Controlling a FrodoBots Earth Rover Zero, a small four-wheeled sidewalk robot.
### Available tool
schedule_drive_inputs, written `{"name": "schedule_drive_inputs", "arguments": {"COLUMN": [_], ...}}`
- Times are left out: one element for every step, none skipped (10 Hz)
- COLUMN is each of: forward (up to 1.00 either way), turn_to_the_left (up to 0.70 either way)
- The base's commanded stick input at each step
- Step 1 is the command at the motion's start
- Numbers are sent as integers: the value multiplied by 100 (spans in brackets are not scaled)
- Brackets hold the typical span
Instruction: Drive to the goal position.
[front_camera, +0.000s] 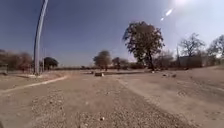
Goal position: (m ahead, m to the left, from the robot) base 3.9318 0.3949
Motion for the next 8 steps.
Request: {"name": "schedule_drive_inputs", "arguments": {"forward": [50,50,50,50,50,50,50,50], "turn_to_the_left": [0,0,0,0,0,0,0,0]}}
